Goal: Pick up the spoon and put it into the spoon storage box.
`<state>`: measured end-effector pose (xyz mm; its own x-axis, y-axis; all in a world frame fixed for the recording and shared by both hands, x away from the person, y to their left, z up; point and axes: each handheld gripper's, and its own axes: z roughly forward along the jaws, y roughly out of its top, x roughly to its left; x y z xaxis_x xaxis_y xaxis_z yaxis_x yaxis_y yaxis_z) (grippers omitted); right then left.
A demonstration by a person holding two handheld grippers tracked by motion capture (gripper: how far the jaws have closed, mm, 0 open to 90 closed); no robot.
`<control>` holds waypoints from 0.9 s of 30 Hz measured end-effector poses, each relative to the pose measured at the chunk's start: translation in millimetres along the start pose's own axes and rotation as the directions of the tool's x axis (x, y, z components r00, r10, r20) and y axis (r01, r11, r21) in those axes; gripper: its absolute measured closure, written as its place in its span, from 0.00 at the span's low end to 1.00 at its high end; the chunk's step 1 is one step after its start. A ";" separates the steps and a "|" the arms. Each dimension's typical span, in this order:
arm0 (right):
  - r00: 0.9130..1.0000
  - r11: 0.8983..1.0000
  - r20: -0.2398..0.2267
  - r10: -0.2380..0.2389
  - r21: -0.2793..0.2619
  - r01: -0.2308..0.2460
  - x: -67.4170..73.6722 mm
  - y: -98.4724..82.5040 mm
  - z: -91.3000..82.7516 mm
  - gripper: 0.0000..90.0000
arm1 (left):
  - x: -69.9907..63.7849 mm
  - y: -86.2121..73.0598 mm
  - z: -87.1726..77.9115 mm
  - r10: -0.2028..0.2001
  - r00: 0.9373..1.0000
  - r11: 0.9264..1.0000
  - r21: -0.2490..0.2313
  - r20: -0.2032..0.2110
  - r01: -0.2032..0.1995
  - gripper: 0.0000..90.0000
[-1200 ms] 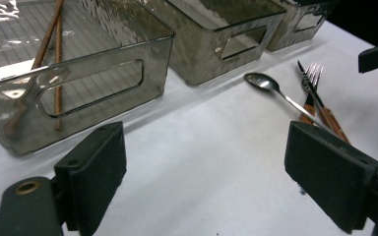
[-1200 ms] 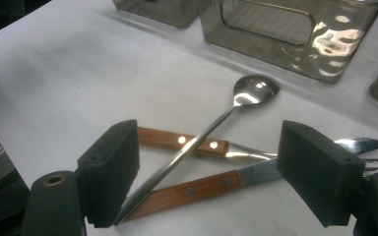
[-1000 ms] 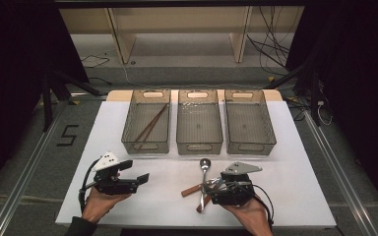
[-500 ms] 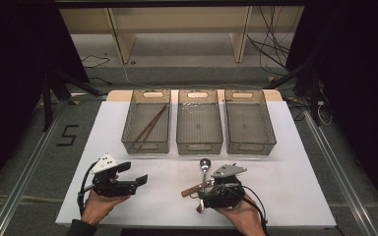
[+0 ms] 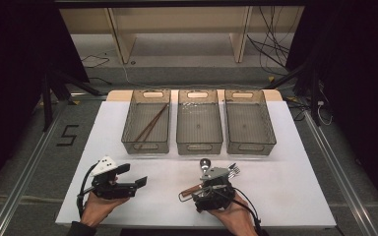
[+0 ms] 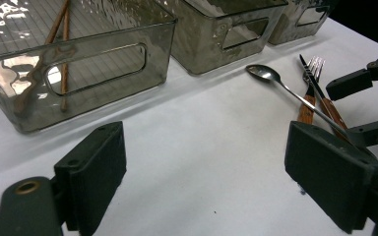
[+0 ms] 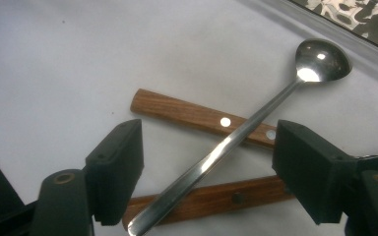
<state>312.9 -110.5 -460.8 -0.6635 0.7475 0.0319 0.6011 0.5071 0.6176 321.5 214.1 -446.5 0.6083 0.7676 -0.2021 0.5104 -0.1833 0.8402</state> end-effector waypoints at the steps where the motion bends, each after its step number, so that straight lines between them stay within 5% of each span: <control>1: 1.000 1.000 0.010 -0.010 0.003 0.010 1.3 0.1 1.0 0.33 | -0.3 -0.1 0.2 0.002 1.000 1.000 0.001 0.000 -0.002 0.17; 27: 0.999 0.996 0.034 -0.018 0.085 0.015 1.8 -2.3 12.3 0.54 | -3.0 -0.8 1.6 0.014 1.000 1.000 0.014 0.008 -0.014 0.17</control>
<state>315.8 -105.1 -471.8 -0.6587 0.7524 -0.0063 0.6266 0.5532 0.5489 320.3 210.9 -447.3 0.6204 0.7598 -0.1947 0.5102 -0.2024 0.8359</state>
